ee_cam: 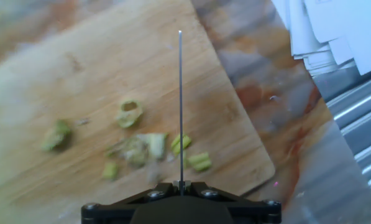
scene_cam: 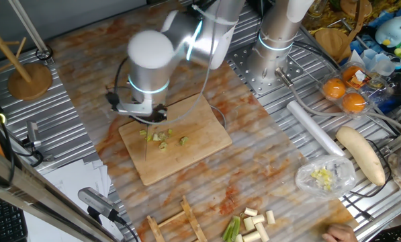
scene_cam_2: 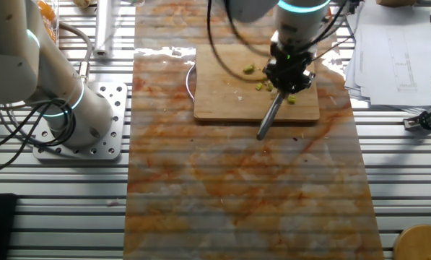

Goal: Chop the scallions

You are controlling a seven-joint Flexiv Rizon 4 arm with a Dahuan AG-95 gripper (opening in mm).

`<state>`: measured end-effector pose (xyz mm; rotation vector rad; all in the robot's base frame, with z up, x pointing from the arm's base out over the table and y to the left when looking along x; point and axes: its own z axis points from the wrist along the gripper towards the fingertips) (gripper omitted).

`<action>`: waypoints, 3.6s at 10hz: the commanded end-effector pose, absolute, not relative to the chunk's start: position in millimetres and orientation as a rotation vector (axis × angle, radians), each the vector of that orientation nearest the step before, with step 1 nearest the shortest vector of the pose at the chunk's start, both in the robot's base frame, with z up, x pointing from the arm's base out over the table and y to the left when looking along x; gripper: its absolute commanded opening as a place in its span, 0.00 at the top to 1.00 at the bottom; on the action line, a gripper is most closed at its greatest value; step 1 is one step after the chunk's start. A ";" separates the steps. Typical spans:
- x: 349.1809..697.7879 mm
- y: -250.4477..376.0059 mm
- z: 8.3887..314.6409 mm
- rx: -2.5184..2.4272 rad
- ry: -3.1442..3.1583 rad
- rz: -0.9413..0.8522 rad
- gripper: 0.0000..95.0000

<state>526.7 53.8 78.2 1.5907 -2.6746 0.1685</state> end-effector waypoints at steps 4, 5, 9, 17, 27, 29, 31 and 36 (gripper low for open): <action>532.5 53.6 75.9 1.634 -2.629 0.238 1.00; 535.2 52.8 72.7 1.626 -2.639 0.225 1.00; 536.7 54.8 75.4 1.525 -2.645 0.111 1.00; 543.8 47.2 70.1 1.573 -2.686 0.272 1.00; 555.2 37.9 56.7 1.665 -2.693 0.247 1.00; 554.7 38.5 51.6 1.677 -2.690 0.236 1.00; 550.6 43.1 42.7 1.686 -2.683 0.240 1.00; 548.9 43.0 31.8 1.651 -2.713 0.257 1.00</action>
